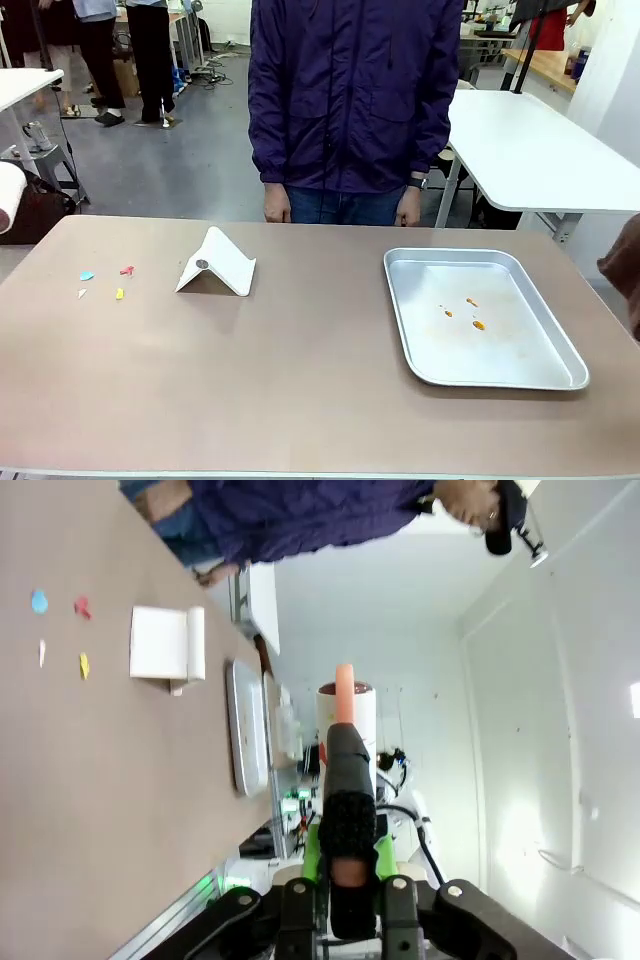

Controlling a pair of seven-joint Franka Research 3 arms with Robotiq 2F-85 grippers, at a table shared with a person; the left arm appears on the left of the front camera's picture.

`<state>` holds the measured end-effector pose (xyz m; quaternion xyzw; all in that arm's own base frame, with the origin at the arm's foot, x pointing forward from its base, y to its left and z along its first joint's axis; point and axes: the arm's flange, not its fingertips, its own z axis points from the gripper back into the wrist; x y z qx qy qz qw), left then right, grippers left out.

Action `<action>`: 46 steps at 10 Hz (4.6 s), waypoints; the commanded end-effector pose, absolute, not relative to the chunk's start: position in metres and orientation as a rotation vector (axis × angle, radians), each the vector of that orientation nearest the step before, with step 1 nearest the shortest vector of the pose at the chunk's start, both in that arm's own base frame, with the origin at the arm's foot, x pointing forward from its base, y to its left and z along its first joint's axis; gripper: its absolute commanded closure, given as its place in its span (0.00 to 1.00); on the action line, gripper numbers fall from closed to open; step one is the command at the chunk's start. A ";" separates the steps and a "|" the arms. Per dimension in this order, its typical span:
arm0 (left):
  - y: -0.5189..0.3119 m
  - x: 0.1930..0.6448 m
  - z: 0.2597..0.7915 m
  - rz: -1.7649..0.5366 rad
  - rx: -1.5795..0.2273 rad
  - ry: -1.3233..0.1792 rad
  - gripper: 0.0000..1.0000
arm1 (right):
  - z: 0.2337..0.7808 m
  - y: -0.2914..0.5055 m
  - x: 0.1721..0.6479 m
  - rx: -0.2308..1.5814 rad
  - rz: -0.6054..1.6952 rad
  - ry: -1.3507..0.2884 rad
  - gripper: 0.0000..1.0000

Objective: Clean the surface of the table.
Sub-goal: Hold the Lint Roller with your left hand and the towel with your right hand, then if a person points to the right, clean the right side of the table with your right hand, and if they point to the left, clean the left side with your left hand.

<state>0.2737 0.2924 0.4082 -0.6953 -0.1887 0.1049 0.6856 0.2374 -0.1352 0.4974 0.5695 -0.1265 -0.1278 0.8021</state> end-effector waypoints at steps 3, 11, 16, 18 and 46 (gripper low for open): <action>0.287 0.274 0.411 0.205 -1.548 -0.378 0.86 | 0.497 -0.137 0.233 1.246 -0.269 -0.266 1.00; 0.287 0.274 0.411 0.205 -1.548 -0.378 0.86 | 0.497 -0.137 0.233 1.246 -0.269 -0.266 1.00; 0.287 0.274 0.411 0.205 -1.548 -0.378 0.86 | 0.497 -0.137 0.233 1.246 -0.269 -0.266 1.00; 0.287 0.274 0.411 0.205 -1.548 -0.378 0.86 | 0.497 -0.137 0.233 1.246 -0.269 -0.266 1.00; 0.287 0.274 0.411 0.205 -1.548 -0.378 0.86 | 0.387 0.011 0.480 0.077 0.014 -0.054 0.92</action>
